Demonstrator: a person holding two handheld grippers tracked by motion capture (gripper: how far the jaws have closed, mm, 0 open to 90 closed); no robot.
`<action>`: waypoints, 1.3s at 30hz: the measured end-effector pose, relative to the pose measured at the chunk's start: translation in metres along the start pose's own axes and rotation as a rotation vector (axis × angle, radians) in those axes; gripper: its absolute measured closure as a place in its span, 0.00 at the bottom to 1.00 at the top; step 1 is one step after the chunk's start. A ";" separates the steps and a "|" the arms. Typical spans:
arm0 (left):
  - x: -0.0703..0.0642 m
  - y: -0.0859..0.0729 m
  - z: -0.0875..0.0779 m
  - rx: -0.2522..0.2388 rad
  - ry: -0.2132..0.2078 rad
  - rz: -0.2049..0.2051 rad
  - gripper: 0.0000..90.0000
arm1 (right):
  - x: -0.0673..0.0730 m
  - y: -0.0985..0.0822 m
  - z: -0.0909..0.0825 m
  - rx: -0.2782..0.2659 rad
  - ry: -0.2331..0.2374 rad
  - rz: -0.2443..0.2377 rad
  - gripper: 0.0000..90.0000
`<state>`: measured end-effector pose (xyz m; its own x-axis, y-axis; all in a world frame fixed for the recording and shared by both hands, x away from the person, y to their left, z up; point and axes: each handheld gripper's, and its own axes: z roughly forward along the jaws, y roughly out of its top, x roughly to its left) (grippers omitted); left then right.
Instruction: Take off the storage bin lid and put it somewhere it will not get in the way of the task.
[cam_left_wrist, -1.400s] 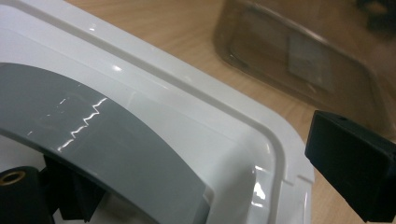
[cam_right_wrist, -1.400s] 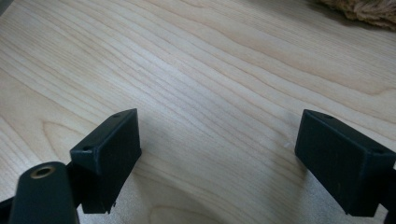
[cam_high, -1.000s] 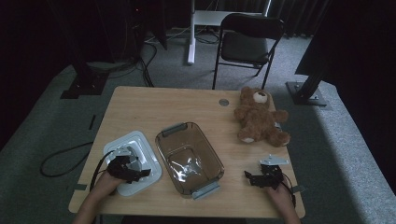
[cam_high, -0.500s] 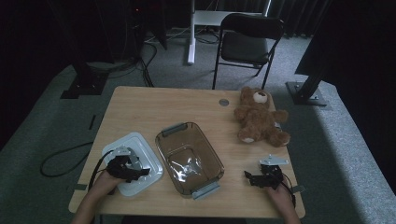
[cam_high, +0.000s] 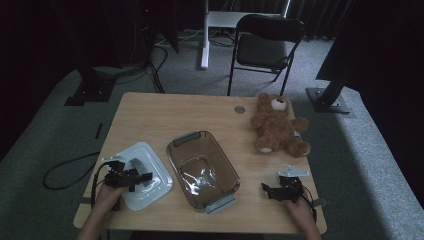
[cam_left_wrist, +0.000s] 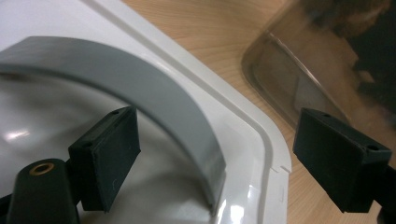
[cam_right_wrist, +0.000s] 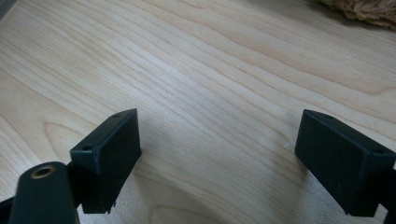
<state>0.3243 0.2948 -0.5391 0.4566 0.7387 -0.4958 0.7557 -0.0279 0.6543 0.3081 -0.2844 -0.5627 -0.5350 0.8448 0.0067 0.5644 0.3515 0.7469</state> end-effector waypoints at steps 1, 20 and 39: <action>0.001 -0.001 -0.001 -0.005 0.007 0.002 0.17 | 0.000 0.000 0.000 0.000 0.000 0.000 0.15; -0.003 -0.018 -0.034 -0.068 0.234 0.058 0.17 | 0.001 0.000 0.000 0.002 -0.003 -0.003 0.15; -0.012 -0.037 -0.048 -0.088 0.420 0.230 0.12 | -0.013 0.013 -0.025 -0.080 -0.055 0.106 0.14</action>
<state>0.2683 0.3192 -0.5293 0.3644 0.9285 -0.0711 0.6065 -0.1787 0.7747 0.3066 -0.3005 -0.5368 -0.4383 0.8972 0.0538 0.5627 0.2273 0.7948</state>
